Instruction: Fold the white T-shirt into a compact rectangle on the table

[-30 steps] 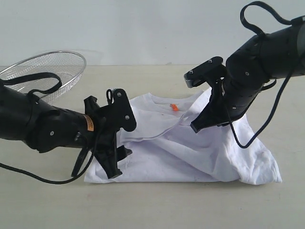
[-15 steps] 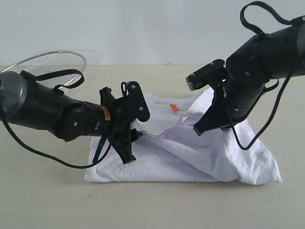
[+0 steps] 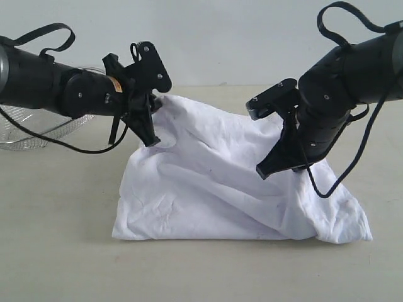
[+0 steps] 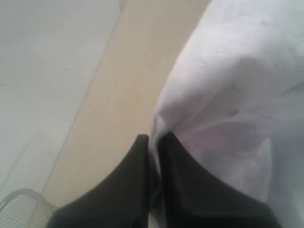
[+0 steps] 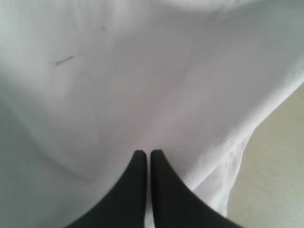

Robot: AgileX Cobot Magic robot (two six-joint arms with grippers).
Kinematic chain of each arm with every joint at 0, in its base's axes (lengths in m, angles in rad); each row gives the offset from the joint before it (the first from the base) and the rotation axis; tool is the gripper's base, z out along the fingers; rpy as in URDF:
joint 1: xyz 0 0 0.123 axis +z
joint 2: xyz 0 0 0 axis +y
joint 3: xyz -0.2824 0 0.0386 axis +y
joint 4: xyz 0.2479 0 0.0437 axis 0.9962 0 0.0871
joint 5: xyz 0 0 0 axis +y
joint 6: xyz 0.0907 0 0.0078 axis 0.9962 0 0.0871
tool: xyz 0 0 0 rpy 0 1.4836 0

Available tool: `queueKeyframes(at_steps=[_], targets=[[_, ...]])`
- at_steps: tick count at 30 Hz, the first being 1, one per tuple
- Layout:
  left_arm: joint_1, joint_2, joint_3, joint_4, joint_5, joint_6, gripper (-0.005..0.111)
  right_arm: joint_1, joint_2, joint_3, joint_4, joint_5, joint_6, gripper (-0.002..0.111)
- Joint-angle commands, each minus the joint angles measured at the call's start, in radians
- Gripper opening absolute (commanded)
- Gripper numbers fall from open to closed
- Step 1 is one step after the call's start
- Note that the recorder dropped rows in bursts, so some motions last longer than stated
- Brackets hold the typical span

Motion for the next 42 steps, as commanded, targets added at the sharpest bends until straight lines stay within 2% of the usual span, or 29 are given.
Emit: queueKeyframes(at_steps=[1,4,10,12,14,16,17,19,21,24,26,27,29,30,31,34,37,42], targets=[[0.006,0.097,-0.118,-0.008,0.009,0.008,0.004,-0.002,-0.006,0.003,-0.005,0.007,0.004,0.000],[0.024,0.169,-0.189,-0.008,0.079,0.008,0.004,-0.002,-0.006,0.003,-0.005,0.026,0.008,0.000],[0.060,0.182,-0.237,-0.010,0.052,0.008,0.004,-0.002,-0.006,0.003,-0.005,0.023,0.008,0.000],[0.060,0.182,-0.274,-0.026,0.107,-0.052,0.004,-0.002,-0.006,0.003,-0.005,0.025,0.008,0.000],[0.060,0.186,-0.309,-0.026,0.182,-0.080,0.011,-0.002,-0.006,0.003,-0.005,0.025,0.008,0.000],[0.060,0.186,-0.311,-0.026,0.205,-0.094,0.028,-0.002,-0.006,0.003,-0.005,0.025,0.008,0.000],[0.060,0.186,-0.311,-0.026,0.227,-0.094,0.041,-0.002,-0.006,0.003,-0.005,0.025,0.008,0.000],[0.070,0.178,-0.311,-0.026,0.249,-0.094,0.055,-0.002,-0.006,0.003,-0.007,0.023,0.008,0.000],[0.091,0.151,-0.311,-0.010,0.273,-0.099,0.057,-0.002,-0.006,0.003,-0.021,0.011,0.010,0.000],[0.115,0.096,-0.311,-0.007,0.324,-0.117,0.057,-0.002,-0.006,0.003,-0.082,-0.003,0.068,0.000],[0.120,0.057,-0.311,-0.017,0.399,-0.158,0.053,-0.002,-0.006,-0.001,-0.187,-0.003,0.190,0.000],[0.120,0.038,-0.309,-0.035,0.439,-0.165,0.046,-0.002,-0.006,-0.005,-0.255,0.009,0.257,0.000],[0.117,0.013,-0.305,-0.087,0.482,-0.165,0.024,-0.002,-0.006,-0.013,-0.379,0.044,0.414,0.000],[0.110,0.005,-0.299,-0.125,0.493,-0.162,0.012,-0.002,-0.006,-0.013,-0.418,0.046,0.451,0.000],[0.103,0.000,-0.297,-0.151,0.506,-0.162,0.005,-0.002,-0.006,-0.013,-0.444,0.046,0.463,0.000],[0.079,0.000,-0.297,-0.214,0.610,-0.123,0.004,-0.012,-0.006,-0.013,-0.463,0.005,0.430,0.000],[0.057,0.002,-0.287,-0.259,0.707,-0.115,0.004,-0.060,-0.006,-0.013,-0.447,-0.109,0.432,0.000],[0.044,-0.014,-0.200,-0.395,0.756,-0.085,0.004,-0.166,-0.006,-0.013,-0.343,-0.156,0.362,0.000]])
